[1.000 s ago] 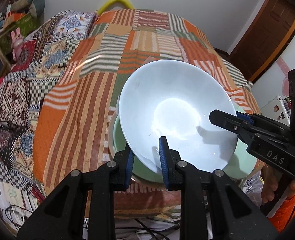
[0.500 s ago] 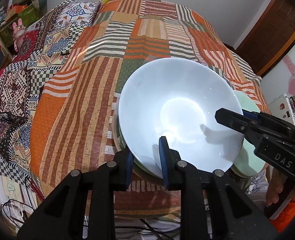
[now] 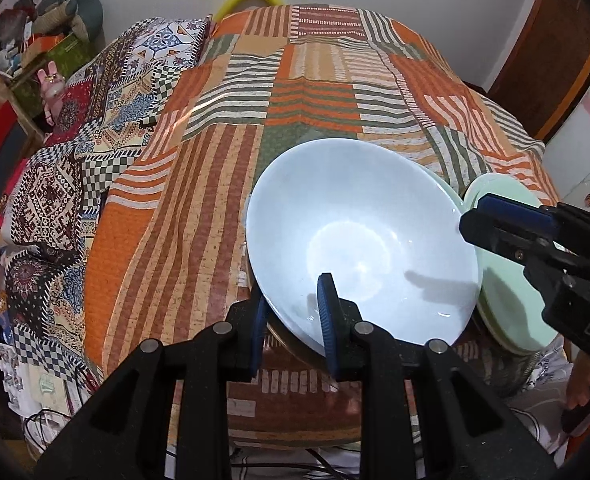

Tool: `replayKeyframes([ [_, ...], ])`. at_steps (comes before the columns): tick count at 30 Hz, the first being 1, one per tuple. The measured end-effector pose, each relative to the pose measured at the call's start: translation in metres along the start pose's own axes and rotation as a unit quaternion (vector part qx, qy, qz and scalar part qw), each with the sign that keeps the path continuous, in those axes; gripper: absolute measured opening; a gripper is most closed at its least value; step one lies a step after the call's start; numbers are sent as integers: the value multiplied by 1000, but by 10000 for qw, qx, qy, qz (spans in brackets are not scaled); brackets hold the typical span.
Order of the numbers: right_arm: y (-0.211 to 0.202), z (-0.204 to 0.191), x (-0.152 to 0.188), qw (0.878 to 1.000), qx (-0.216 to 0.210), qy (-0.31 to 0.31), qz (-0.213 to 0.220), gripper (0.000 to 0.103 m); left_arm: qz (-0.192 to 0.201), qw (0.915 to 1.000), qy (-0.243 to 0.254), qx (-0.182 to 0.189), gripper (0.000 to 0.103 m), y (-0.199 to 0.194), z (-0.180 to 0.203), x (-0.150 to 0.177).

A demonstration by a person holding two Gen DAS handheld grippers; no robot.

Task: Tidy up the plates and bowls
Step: 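Lower the white bowl into the mint green bowl on the stack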

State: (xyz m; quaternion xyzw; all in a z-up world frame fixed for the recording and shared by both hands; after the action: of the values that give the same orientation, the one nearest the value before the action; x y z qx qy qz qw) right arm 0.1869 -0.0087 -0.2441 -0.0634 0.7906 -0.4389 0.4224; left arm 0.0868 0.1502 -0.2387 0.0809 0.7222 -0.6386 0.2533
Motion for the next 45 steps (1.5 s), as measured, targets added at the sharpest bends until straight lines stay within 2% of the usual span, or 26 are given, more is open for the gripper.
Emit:
replayKeyframes([
  [16, -3, 12, 6, 9996, -29, 282, -2, 26, -43, 9996, -113, 250, 24, -11, -9, -4],
  [22, -3, 14, 4, 9995, -25, 303, 9, 30, 267, 9988, -191, 375, 33, -28, -14, -6],
  [26, -4, 18, 3, 9994, -4, 350, 54, 40, 590, 9973, -269, 337, 52, -43, -17, -9],
  [28, -4, 21, 3, 9992, -11, 400, 57, 44, 638, 9971, -297, 296, 54, -45, -20, -11],
  [31, -3, 24, 2, 9989, -6, 464, 70, 47, 550, 9973, -379, 309, 55, -38, -25, -11],
  [38, 5, 28, 2, 9986, -29, 535, -48, 48, 102, 9977, -512, 421, 55, -7, -29, -3],
  [45, 16, 30, 3, 9983, -61, 553, -185, 48, -54, 9966, -576, 588, 55, 5, -29, 2],
])
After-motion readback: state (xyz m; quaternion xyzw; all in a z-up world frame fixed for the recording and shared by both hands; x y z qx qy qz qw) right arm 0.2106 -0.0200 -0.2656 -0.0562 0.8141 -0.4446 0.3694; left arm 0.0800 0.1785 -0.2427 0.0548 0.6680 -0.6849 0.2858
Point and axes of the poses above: each gripper's, at about its wrist camera, not at the fingertips, and y roughly the way its jaws point, z to its right, x to its underside, the point moved 3 cm from there along y, roughly the way its jaws point, and after that the axes turned 9 degrees about -x, right-handed, at the moved point
